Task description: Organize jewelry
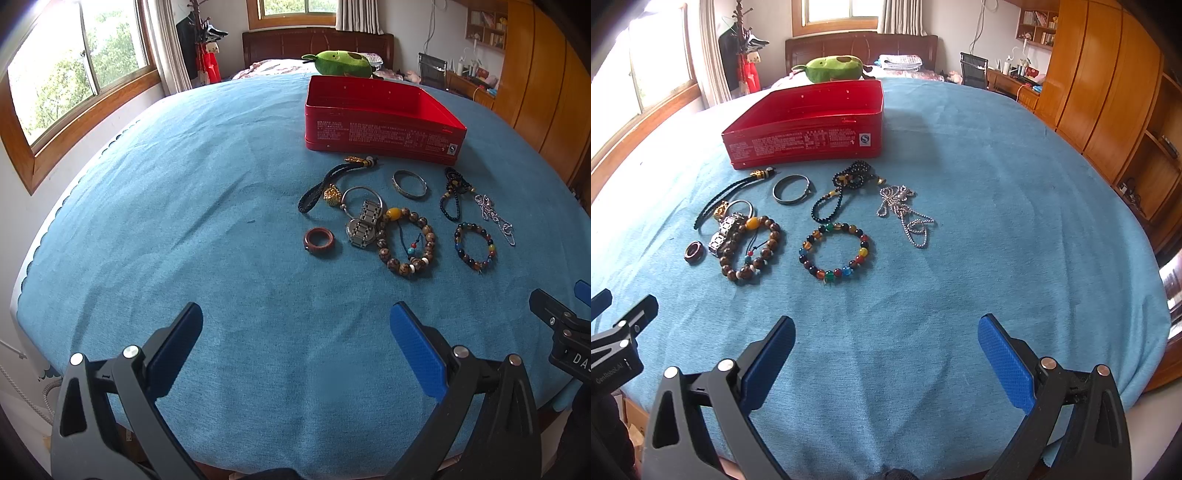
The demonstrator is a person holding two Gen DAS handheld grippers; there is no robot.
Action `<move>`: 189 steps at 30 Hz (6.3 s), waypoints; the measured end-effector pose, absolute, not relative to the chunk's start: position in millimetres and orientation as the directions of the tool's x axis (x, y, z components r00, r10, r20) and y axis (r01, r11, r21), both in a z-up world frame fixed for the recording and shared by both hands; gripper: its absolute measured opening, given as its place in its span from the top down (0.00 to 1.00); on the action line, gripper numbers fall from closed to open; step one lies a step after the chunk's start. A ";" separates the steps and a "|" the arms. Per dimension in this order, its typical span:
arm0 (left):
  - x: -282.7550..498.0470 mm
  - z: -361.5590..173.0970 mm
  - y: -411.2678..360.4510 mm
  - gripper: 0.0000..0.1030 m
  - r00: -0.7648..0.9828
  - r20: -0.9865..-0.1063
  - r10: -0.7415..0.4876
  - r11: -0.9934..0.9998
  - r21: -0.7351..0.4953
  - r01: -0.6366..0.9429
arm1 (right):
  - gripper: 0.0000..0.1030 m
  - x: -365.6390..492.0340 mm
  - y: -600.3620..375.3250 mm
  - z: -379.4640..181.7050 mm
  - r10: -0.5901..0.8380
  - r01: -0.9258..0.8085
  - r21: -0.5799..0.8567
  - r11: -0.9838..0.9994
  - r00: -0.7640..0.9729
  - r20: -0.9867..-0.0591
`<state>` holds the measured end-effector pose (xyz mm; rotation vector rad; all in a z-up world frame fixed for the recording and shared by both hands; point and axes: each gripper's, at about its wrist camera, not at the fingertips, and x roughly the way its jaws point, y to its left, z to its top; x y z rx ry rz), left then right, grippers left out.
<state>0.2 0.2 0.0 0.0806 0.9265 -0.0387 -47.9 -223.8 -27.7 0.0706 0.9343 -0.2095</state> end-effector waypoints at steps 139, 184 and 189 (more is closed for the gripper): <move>246.0 -14.3 -43.7 0.98 0.383 -0.837 -0.390 0.903 -0.267 0.336 | 0.45 178.1 -280.7 -52.5 0.309 0.029 0.345 0.938 0.379 -0.872; 233.2 84.2 -37.8 0.98 0.510 -0.737 -0.444 0.882 -0.258 0.395 | 0.83 233.7 -265.6 55.3 0.380 -0.127 0.386 0.914 0.602 -0.702; 269.9 88.6 -59.7 0.97 0.539 -0.725 -0.429 0.894 -0.258 0.365 | 0.83 277.8 -261.5 44.4 0.341 -0.090 0.365 0.927 0.610 -0.715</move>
